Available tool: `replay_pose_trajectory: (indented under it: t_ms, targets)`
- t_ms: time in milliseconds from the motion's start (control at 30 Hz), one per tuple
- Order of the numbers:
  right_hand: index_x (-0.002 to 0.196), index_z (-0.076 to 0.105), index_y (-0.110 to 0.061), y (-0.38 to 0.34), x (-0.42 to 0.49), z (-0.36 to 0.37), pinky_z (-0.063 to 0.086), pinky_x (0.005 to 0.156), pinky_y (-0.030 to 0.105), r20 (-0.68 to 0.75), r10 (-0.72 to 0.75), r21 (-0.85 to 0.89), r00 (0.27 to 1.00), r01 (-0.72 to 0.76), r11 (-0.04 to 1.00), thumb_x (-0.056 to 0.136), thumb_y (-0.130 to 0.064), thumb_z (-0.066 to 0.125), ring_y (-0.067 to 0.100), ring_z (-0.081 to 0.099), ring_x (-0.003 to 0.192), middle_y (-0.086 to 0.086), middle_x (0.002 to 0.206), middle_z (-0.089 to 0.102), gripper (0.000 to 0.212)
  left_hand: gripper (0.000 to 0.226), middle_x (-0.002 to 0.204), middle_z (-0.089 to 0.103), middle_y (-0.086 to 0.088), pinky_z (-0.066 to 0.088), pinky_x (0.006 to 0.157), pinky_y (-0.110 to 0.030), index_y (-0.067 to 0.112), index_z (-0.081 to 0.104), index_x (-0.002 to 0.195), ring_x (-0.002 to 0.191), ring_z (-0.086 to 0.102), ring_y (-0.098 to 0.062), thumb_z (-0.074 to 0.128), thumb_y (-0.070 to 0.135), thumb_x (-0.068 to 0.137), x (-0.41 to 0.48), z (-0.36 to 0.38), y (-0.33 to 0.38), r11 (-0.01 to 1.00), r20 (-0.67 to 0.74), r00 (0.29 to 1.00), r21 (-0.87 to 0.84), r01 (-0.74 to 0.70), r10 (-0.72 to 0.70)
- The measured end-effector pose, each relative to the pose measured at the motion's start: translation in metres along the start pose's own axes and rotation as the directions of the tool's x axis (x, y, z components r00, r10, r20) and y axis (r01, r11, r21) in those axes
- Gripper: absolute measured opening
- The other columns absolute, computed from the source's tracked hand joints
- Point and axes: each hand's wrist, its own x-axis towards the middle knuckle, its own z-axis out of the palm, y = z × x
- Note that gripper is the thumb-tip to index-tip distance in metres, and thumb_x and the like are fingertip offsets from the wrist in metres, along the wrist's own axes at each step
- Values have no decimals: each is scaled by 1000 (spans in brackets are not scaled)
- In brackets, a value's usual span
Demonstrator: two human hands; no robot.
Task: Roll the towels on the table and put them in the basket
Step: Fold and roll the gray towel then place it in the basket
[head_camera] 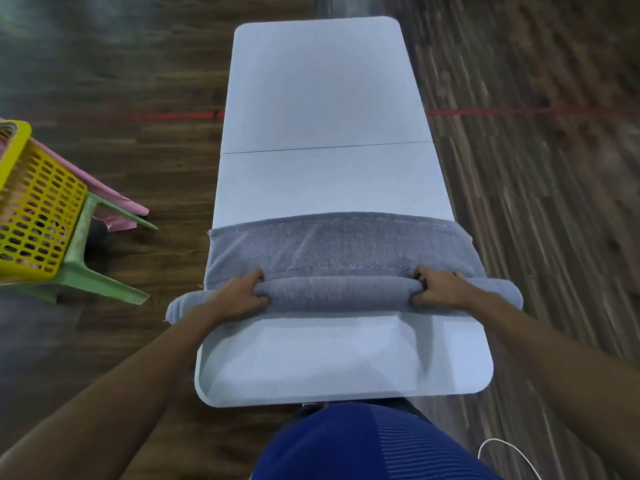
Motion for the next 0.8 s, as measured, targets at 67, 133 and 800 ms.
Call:
replay_pose_trajectory:
  t_ms: [67,133,800]
  targets:
    - [108,48,-29,3,2,2,31,87,40,-97,31,8,995,-31,1000,64,-54,59,22,52,100,-2,110,60,51,29,87,63,-3,48,72,-37,24,49,91,80,60,-24,52,43,70,4,-3,-6,998,-84,996,-58,-24,19]
    - [112,54,-26,6,3,10,32,92,43,-361,24,-57,932,-48,997,73,-48,66,27,50,110,1,118,56,47,25,91,63,-8,48,77,-40,14,56,93,85,59,-30,56,34,77,9,1,-11,997,-307,949,13,-74,74]
    - [106,57,-23,-9,7,1,30,100,44,-108,38,68,993,-31,997,86,-39,56,24,54,104,2,109,64,26,25,95,67,-4,48,72,-36,24,57,82,83,62,-27,39,41,80,11,-4,14,978,-102,992,185,91,-73]
